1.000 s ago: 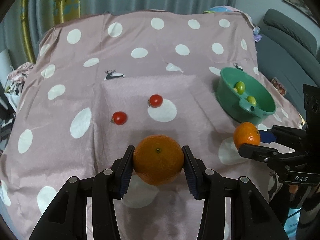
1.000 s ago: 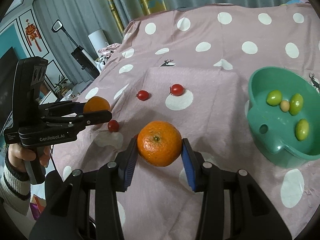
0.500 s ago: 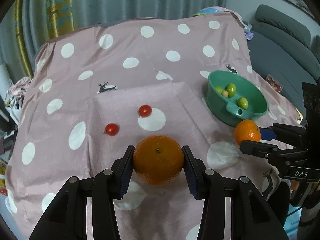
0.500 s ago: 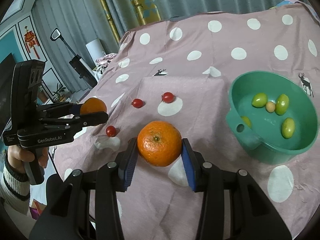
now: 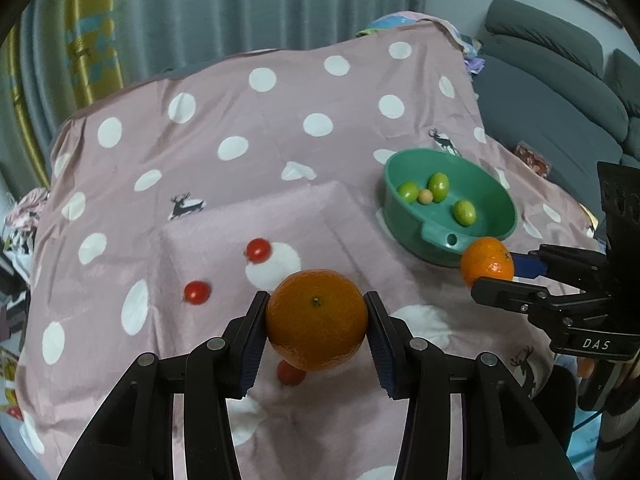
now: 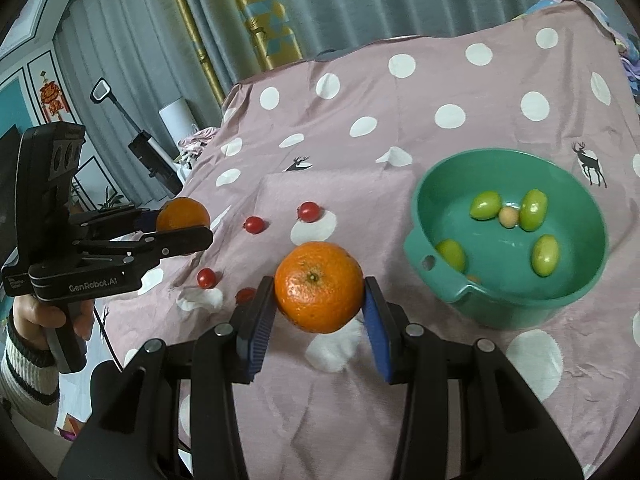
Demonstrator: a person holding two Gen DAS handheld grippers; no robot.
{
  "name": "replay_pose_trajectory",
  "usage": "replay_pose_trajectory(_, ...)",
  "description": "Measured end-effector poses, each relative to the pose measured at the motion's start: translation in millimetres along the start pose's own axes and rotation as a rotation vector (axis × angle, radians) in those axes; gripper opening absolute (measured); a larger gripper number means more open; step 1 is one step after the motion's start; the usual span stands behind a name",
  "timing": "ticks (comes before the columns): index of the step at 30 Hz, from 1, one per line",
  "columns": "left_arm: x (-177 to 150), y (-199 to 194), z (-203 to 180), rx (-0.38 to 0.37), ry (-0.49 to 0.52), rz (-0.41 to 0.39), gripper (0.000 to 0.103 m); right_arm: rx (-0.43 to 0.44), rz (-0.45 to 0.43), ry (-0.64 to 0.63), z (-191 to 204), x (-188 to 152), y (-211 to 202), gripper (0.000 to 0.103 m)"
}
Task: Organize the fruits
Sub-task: 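Carry the oranges in both tools toward the green basin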
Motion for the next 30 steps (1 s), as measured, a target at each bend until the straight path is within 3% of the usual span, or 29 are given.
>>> replay_pose_trajectory(30,45,48,-79,-0.077,0.164,0.014,0.047,-0.088,-0.078,0.091,-76,11,-24,0.044)
Point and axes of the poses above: each gripper's, at about its wrist camera, not at the fingertips, and y roughly the way its jaws point, z to its left, x to its top, the point moved 9 cm from there along y, roughly the way its jaws point, and after that the axes turned 4 degrees about x, right-handed, at the moved point
